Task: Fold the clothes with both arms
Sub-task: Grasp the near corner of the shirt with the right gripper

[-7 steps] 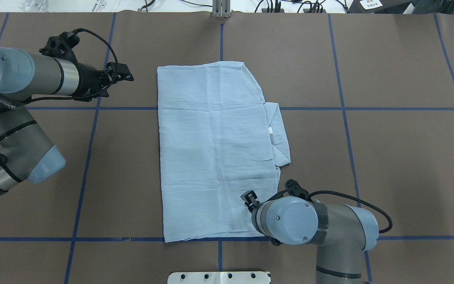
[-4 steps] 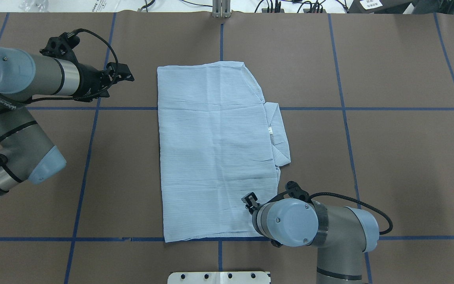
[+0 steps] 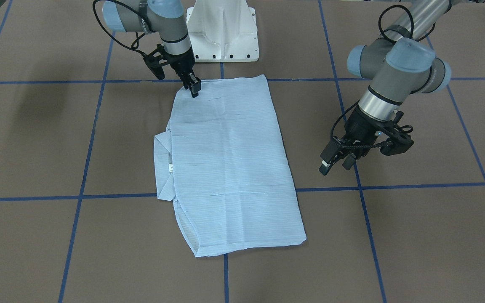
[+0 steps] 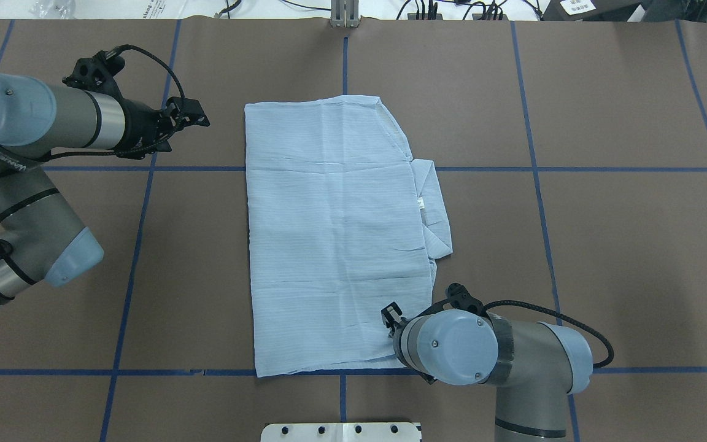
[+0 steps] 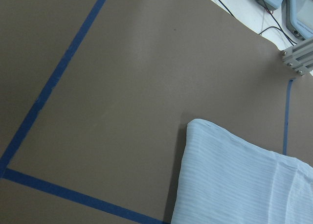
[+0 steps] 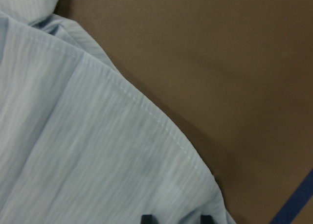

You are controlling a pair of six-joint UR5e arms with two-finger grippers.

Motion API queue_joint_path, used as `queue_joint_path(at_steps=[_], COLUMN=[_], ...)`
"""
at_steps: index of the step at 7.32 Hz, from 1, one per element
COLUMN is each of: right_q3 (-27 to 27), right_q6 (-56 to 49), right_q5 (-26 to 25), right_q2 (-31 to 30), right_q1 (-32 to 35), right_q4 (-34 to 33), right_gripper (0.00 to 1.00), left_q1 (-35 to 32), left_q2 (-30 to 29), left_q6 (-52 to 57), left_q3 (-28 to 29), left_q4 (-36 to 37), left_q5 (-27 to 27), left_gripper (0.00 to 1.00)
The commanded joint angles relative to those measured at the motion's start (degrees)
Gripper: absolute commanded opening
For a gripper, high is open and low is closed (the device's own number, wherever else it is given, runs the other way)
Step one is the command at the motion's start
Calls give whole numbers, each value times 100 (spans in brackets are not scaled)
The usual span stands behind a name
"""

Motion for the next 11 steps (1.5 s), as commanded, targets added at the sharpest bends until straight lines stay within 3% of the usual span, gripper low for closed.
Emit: queue_joint_path(at_steps=[1,3,5,8,11], right_q3=[57,329,295,269,190], right_q6=[23,15,14,14,-38], right_q5=[-29,15,-38,-99,-160], right_q2=[-3,6,-29,-29,-21], right_q1=[-36,-36,-98,-150,-150], right_q4=[0,-375,-430,-430,-422], right_gripper=[0,0,78,81,70], left_q1=[2,2,11,11,54], left_q2=[-1,-1,-19,-10,-1], left_q6=[-7,-16,-148,-174,-183], left_q3=[0,-9,-9,-9,0], left_q4=[0,0,0,0,0], left_q5=[0,0,0,0,26], left_gripper=[100,100,100,100,100])
